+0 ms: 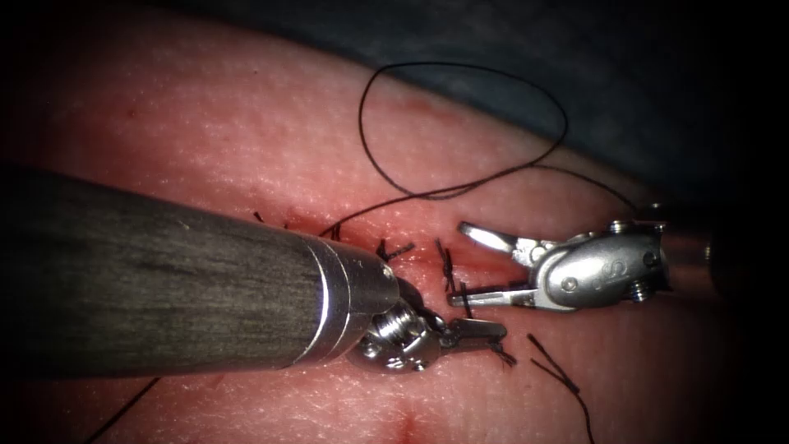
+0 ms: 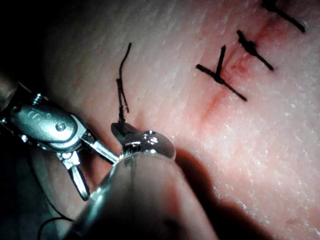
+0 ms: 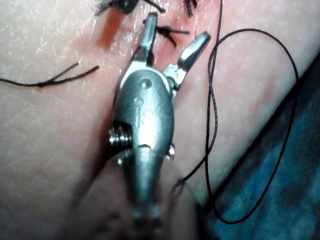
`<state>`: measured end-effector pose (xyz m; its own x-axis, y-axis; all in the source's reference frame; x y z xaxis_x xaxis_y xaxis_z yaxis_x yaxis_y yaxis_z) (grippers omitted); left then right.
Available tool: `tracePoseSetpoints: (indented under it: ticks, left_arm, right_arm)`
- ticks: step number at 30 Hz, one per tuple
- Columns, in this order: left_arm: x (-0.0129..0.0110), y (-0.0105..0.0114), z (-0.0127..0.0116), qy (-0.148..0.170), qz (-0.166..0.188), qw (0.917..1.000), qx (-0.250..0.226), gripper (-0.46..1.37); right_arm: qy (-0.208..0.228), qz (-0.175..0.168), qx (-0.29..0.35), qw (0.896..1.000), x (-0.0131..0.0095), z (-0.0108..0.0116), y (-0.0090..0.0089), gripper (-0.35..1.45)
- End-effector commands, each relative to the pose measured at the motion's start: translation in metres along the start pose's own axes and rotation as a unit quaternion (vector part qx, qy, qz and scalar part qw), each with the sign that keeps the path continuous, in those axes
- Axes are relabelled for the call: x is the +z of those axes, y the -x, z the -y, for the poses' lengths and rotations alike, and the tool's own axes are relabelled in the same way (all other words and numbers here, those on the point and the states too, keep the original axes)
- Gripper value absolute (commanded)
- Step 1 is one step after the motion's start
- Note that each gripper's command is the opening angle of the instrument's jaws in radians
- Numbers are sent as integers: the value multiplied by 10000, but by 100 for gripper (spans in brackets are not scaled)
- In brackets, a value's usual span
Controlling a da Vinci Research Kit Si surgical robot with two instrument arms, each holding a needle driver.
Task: Wound Closure
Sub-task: Wipe off the cut suture end onto the pad with the left hand
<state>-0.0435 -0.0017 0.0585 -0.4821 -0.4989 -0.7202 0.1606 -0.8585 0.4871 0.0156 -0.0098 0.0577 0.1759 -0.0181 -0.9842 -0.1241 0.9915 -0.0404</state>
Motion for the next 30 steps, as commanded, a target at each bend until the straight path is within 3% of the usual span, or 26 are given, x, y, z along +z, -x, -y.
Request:
tracePoseSetpoints:
  ticks: [1, 11, 17, 21, 30]
  left_arm:
    - [0, 2, -1, -101, -176, 9996, -179, -35]
    - [12, -12, -13, -87, -385, 9978, -534, -35]
    - [23, -16, -27, -10, -595, 9909, -1208, -35]
    - [31, -19, -40, 32, -687, 9832, -1693, -35]
    - [42, -25, -54, 146, -861, 9682, -2345, -35]
  right_arm:
    - [27, 44, 12, 10000, -5, -2, 1, 93]
    - [455, 148, 152, 9987, -72, -34, 0, 92]
    - [694, 235, 225, 9971, -111, -50, -2, 93]
    - [810, 357, 199, 9959, -120, -52, -1, 96]
    - [840, 371, 224, 9955, -115, -47, -3, 99]
